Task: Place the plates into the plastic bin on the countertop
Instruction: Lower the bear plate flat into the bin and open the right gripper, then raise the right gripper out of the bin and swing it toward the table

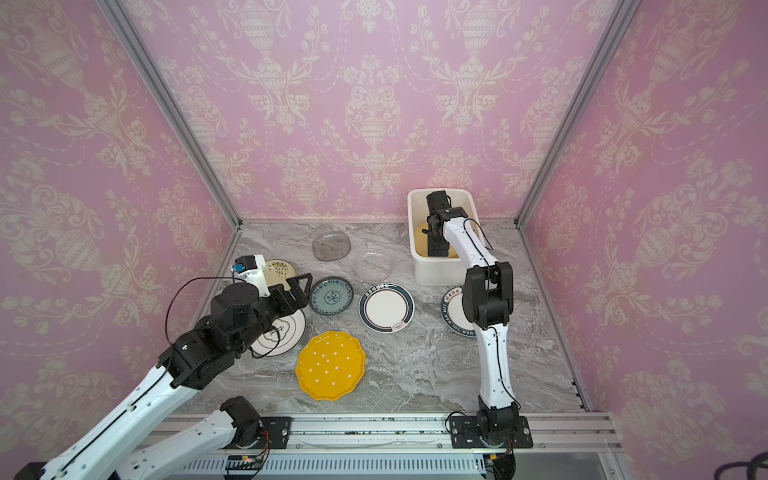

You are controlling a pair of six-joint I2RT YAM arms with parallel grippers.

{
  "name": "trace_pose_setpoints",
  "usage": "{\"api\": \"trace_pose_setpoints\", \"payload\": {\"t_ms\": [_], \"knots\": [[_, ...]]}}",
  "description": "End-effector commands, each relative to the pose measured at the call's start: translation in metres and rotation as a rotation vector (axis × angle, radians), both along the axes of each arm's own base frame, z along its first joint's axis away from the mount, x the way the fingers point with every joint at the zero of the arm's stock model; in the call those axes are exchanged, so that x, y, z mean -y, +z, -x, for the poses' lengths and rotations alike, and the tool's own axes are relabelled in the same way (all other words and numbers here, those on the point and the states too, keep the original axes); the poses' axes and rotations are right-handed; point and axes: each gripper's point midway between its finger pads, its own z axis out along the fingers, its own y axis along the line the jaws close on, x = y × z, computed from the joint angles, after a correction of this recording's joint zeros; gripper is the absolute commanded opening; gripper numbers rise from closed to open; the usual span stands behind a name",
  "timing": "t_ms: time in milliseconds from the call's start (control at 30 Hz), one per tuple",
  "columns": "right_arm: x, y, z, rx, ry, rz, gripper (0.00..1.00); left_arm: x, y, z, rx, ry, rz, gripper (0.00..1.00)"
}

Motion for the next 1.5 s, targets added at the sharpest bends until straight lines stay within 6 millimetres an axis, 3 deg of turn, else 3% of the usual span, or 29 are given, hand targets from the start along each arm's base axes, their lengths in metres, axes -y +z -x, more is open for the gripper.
{"api": "trace_pose_setpoints", "payload": {"t_ms": [0, 300, 467, 533, 800, 867, 1000, 1133, 1200, 1267, 1433, 1467], "knots": [[0.006, -0.013, 0.021, -0.133, 0.064, 0.040, 0.99, -0.011, 0.010, 0.003, 0.003, 0.023, -0.040, 0.99], [0.011, 0.011, 0.030, -0.125, 0.113, 0.052, 1.00, -0.025, 0.023, 0.014, 0.011, 0.054, -0.043, 0.99], [0.007, 0.066, 0.015, 0.033, 0.262, 0.121, 1.00, -0.034, 0.027, 0.025, -0.027, 0.048, -0.091, 0.99], [0.005, 0.091, 0.020, 0.063, 0.332, 0.174, 1.00, -0.038, 0.021, 0.030, -0.091, 0.052, -0.120, 0.99], [0.002, 0.149, 0.062, 0.165, 0.468, 0.272, 0.99, -0.034, -0.002, 0.049, -0.311, 0.018, -0.106, 0.99], [-0.005, 0.173, 0.072, 0.231, 0.531, 0.309, 0.98, -0.028, -0.003, 0.051, -0.329, -0.012, -0.076, 0.99], [-0.040, 0.225, 0.101, 0.416, 0.766, 0.366, 0.96, -0.011, -0.007, 0.059, -0.383, -0.116, -0.018, 0.99], [-0.092, 0.264, 0.161, 0.666, 1.054, 0.372, 0.94, 0.017, -0.027, 0.068, -0.496, -0.270, 0.062, 0.99], [-0.114, 0.261, 0.196, 0.747, 1.159, 0.317, 0.93, 0.026, -0.038, 0.072, -0.556, -0.324, 0.084, 0.99], [-0.134, 0.242, 0.233, 0.769, 1.263, 0.237, 0.92, 0.031, -0.048, 0.073, -0.601, -0.360, 0.081, 0.99], [-0.162, 0.168, 0.311, 0.650, 1.424, 0.100, 0.89, 0.027, -0.069, 0.070, -0.671, -0.368, 0.012, 0.99], [-0.166, 0.143, 0.327, 0.598, 1.467, 0.083, 0.89, 0.024, -0.074, 0.072, -0.690, -0.360, -0.005, 0.99]]}}
